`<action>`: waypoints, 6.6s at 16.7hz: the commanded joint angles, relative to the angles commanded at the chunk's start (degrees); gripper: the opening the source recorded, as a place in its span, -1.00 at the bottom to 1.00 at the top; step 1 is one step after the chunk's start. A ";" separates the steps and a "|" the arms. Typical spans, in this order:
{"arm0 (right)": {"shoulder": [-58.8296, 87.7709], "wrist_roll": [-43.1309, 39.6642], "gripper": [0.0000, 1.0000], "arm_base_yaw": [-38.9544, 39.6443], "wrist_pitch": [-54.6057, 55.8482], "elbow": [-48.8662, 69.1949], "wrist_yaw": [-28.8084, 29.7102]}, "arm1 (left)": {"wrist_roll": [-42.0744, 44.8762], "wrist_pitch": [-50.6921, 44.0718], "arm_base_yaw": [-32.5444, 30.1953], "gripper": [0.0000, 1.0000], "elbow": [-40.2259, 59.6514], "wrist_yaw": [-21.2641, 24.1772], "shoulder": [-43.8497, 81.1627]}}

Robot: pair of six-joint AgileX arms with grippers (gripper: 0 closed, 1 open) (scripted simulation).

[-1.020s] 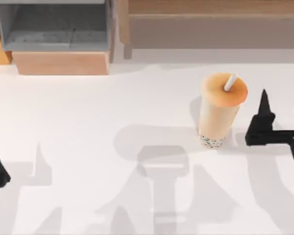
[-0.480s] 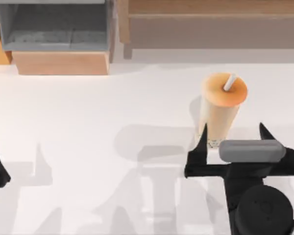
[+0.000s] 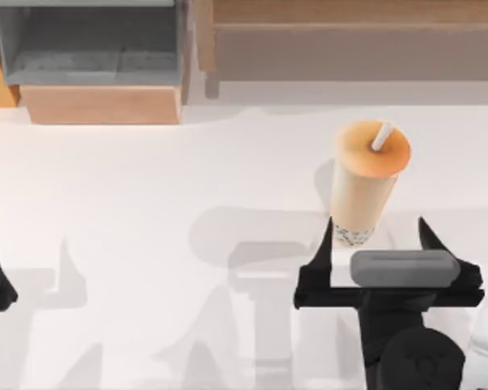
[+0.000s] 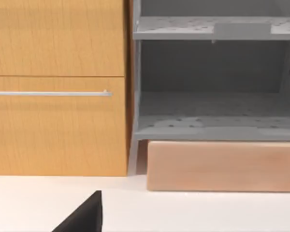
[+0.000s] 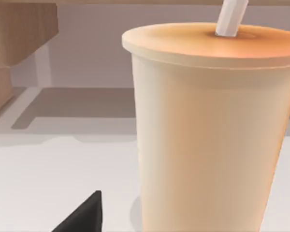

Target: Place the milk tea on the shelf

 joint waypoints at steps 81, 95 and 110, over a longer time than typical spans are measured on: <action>-5.72 -0.24 -1.00 -30.81 -73.01 67.86 -31.54 | 0.00 0.00 0.00 1.00 0.00 0.00 0.00; -1.82 -1.48 -1.00 -27.61 -61.59 64.78 -26.45 | 0.00 0.00 0.00 1.00 0.00 0.00 0.00; 3.43 -0.34 -0.25 -33.08 -70.15 74.23 -33.67 | 0.00 0.00 0.00 1.00 0.00 0.00 0.00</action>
